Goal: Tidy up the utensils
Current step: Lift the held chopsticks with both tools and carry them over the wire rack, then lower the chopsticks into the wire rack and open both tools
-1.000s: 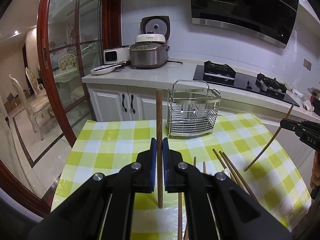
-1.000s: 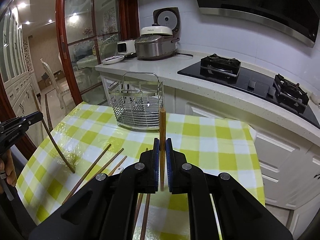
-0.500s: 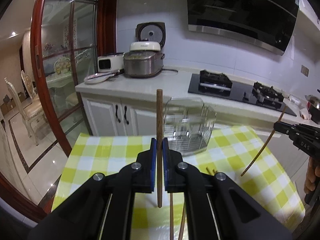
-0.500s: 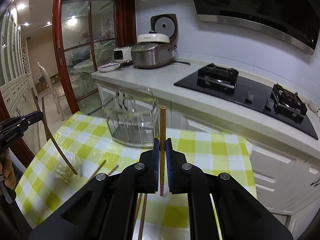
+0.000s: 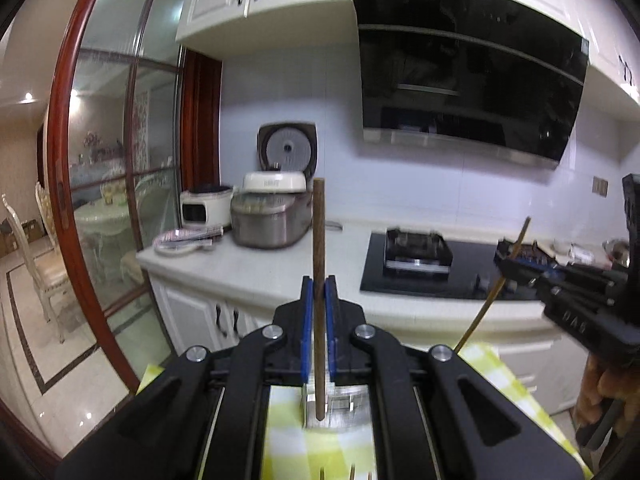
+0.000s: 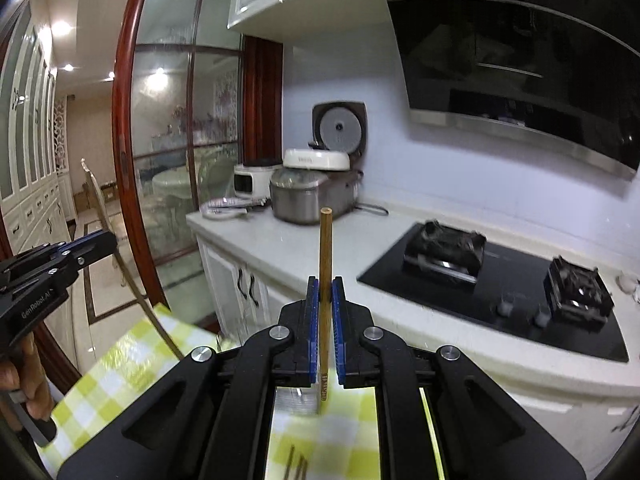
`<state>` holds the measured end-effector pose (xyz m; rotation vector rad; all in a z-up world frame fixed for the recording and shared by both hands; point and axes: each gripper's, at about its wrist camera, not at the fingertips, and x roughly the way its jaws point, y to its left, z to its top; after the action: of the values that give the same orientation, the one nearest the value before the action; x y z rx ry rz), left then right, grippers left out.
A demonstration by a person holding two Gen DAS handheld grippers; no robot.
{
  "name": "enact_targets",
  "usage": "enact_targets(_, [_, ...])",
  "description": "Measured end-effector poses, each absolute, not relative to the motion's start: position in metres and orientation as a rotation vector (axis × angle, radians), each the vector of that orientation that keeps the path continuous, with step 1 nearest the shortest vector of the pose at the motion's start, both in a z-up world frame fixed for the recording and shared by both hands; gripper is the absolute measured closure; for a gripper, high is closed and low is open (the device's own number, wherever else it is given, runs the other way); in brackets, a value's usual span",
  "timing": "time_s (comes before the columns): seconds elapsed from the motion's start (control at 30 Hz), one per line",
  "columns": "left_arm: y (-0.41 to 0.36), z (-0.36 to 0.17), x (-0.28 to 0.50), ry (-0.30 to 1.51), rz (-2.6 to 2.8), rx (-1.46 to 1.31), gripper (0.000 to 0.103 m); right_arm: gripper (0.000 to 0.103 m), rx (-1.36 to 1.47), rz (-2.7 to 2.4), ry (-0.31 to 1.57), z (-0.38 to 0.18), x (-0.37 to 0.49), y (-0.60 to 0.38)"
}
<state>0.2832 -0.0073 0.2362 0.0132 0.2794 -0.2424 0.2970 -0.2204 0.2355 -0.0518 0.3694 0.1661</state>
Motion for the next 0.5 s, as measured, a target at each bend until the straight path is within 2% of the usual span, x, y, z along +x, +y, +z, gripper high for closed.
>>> enact_targets(0.23, [-0.023,0.240,0.318,0.227,-0.250,-0.011,0.097,0.094,-0.016,0.184,0.344,0.231,0.334,-0.207])
enact_targets(0.5, [-0.029,0.198,0.362,0.244,-0.233,-0.062,0.097,0.094,0.012,0.160,0.364,0.186,0.369,-0.199])
